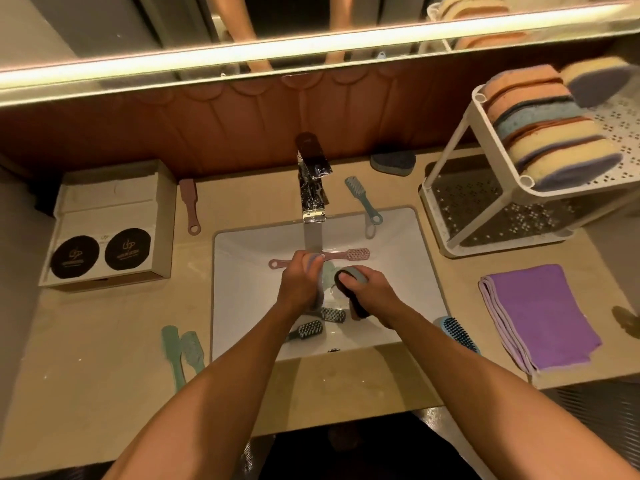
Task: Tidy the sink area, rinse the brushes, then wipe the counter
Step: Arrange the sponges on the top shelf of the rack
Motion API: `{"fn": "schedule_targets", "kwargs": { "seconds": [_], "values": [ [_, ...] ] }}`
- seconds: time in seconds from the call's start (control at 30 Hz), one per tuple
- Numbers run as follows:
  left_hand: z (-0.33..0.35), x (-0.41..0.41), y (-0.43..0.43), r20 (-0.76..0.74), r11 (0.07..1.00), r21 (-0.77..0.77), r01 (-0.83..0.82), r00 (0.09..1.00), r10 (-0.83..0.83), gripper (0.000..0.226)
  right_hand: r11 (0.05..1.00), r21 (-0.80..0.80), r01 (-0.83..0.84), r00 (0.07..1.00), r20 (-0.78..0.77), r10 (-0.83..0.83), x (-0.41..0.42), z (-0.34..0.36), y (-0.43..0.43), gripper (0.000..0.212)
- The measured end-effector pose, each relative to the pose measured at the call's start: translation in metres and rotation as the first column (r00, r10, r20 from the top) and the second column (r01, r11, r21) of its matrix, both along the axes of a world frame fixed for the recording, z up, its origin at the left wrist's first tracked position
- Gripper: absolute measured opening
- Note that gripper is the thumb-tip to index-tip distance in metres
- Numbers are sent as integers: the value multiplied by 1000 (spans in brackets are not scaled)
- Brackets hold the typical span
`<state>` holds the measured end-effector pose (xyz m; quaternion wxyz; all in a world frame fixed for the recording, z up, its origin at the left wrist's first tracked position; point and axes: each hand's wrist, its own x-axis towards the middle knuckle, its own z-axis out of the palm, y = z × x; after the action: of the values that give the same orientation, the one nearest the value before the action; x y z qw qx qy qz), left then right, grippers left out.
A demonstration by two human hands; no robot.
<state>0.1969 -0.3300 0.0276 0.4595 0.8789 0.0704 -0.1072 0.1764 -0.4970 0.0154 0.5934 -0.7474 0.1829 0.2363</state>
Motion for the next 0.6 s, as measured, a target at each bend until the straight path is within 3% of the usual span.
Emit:
{"fn": "schedule_targets", "kwargs": {
  "seconds": [0.13,0.3,0.6],
  "values": [
    [10,2,-14,-26,996,-79,-29,999,27,24,994,-50,101,980,179,-90,4,13,2,26],
    [32,8,-31,-30,1000,-24,5,1000,-5,28,981,-178,80,982,183,-47,12,33,6,53],
    [57,15,-46,47,978,130,164,984,-171,40,974,-171,146,967,232,-104,22,70,-6,58]
  ]
}}
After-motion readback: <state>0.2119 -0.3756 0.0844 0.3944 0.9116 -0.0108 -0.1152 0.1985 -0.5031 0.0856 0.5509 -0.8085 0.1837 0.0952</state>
